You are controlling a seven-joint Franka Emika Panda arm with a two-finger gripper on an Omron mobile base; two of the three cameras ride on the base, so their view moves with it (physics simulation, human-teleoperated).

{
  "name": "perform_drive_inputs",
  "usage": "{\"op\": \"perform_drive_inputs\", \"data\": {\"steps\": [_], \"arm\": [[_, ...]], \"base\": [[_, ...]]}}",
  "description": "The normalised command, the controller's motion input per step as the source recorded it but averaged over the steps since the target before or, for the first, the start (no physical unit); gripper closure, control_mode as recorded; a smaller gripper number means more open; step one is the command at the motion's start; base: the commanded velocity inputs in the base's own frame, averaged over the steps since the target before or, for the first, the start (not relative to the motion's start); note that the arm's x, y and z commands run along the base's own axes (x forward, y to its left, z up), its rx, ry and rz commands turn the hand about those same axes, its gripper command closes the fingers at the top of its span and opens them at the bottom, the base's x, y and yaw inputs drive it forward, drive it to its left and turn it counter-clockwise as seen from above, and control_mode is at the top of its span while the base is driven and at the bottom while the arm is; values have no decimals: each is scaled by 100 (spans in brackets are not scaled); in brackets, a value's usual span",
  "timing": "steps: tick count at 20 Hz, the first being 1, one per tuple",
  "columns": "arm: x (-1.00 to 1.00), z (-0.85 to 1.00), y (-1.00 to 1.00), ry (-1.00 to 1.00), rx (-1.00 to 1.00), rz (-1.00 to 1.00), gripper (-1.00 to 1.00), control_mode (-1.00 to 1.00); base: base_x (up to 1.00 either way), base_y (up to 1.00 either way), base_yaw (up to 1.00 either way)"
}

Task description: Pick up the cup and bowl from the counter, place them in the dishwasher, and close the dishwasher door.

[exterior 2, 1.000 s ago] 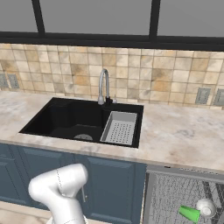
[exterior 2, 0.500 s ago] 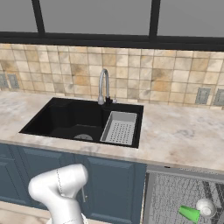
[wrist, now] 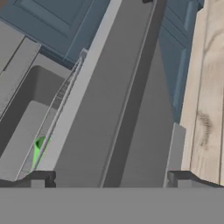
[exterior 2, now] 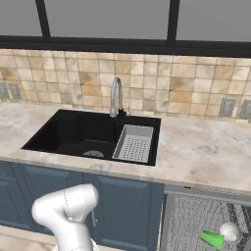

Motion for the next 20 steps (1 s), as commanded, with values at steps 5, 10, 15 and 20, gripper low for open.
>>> {"op": "perform_drive_inputs", "data": {"steps": [5, 10, 15, 20], "arm": [[79, -60, 4, -12, 0, 4, -100, -100], [77, -62, 0, -12, 0, 3, -100, -100], [79, -62, 0, -13, 0, 3, -100, -100], [75, -64, 0, -14, 0, 3, -100, -100]], "base": [[0, 0, 0], [0, 0, 0], [0, 0, 0], [0, 0, 0]]}}
